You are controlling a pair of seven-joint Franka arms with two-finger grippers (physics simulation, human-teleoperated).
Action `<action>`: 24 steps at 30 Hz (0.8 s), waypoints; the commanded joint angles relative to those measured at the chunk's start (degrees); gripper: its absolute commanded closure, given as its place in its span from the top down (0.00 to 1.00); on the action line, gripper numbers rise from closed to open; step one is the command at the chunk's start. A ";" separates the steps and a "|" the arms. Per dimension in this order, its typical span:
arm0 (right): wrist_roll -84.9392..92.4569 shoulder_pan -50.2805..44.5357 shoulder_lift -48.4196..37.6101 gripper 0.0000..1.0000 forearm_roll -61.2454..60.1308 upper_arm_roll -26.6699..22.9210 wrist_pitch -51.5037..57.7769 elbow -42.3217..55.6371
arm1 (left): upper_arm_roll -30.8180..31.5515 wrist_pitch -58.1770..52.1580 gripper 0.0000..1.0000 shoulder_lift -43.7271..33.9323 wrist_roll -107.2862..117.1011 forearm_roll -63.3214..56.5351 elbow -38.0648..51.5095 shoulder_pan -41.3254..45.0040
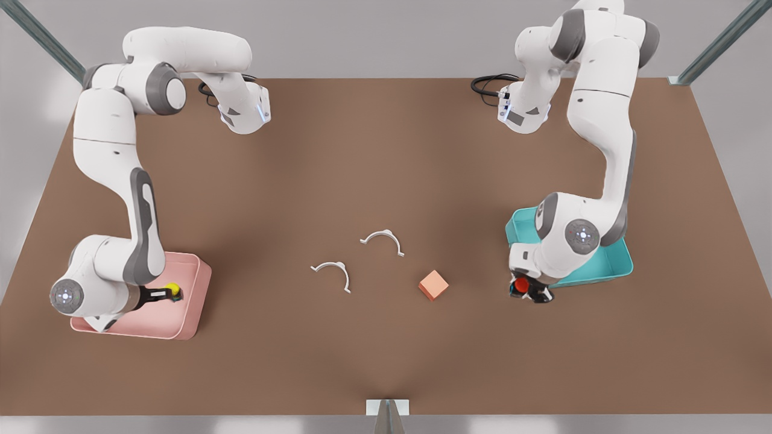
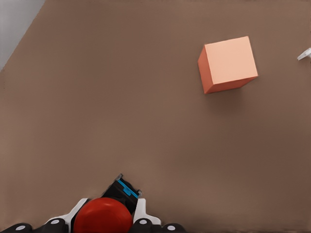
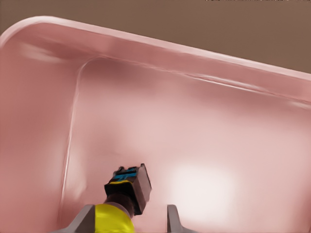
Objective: Place the red button in the blue storage box with the left arm, and place the yellow button in the pink storage box with the right arm
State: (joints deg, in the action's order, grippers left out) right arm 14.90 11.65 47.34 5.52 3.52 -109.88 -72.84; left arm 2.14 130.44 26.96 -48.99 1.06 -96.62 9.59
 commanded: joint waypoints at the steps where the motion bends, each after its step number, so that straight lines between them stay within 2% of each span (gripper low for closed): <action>1: 12.09 -0.40 -0.23 1.00 1.51 0.26 -1.21 0.16 | -1.52 -7.83 0.48 -2.87 -9.01 0.44 0.03 -0.89; 3: 11.82 -2.59 -2.77 1.00 1.52 1.14 -0.51 4.46 | -2.76 -8.45 0.48 -3.58 -16.82 0.44 -0.14 -3.96; 4: 8.41 -5.49 -7.94 1.00 1.34 0.88 1.42 4.64 | -2.76 -8.45 0.48 -3.67 -21.48 0.53 -0.14 -6.24; 7: -7.78 -9.01 -22.46 1.00 1.43 1.58 17.94 4.20 | -2.76 -8.45 0.48 -3.05 -33.45 0.70 -0.50 -12.58; 9: -10.24 -8.84 -24.05 1.00 1.25 3.60 22.52 4.11 | -2.85 -8.19 0.48 -2.17 -36.35 0.97 -0.50 -14.51; 12: -12.86 -6.82 -26.24 1.00 -4.11 4.92 24.46 4.82 | -2.76 -8.36 0.48 -1.47 -39.43 1.14 -1.37 -15.57; 13: -23.32 -7.08 -29.66 1.00 -4.20 6.05 25.07 1.59 | -2.76 -8.45 0.48 -3.48 -40.13 1.14 -2.95 -15.48; 14: -22.72 -6.73 -31.69 1.00 -3.93 7.12 24.46 -1.16 | -2.76 -8.36 0.48 -6.56 -40.13 1.14 -6.37 -15.30; 16: -22.46 -6.47 -36.35 1.00 -4.11 6.86 16.37 -9.51 | -2.76 -7.40 0.49 -10.61 -40.22 1.14 -13.24 -15.13; 19: -22.37 -6.11 -35.83 1.00 -4.46 6.77 16.72 -8.63 | -2.76 -6.52 0.49 -12.10 -40.13 1.58 -18.25 -15.04; 21: -22.72 -6.11 -35.21 1.00 -4.55 6.68 16.63 -8.37 | -2.76 -6.52 0.54 -11.40 -40.13 2.55 -20.01 -15.04; 22: -22.63 -6.03 -35.12 1.00 -4.46 6.59 16.63 -8.37 | -2.76 -6.43 0.86 -10.44 -40.13 2.98 -20.01 -15.04; 23: -22.63 -6.11 -34.42 1.00 -4.37 6.59 16.63 -8.37 | -2.76 -6.52 1.00 -9.12 -39.87 4.39 -19.83 -15.04; 24: -22.63 -6.11 -34.42 1.00 -4.46 6.59 16.63 -8.28 | -2.76 -6.52 1.00 -9.29 -39.60 4.39 -19.39 -14.43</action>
State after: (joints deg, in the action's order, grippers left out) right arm 2.65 5.63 12.82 1.23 10.09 -92.95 -81.22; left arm -0.62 123.87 17.43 -75.75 4.20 -115.99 -5.07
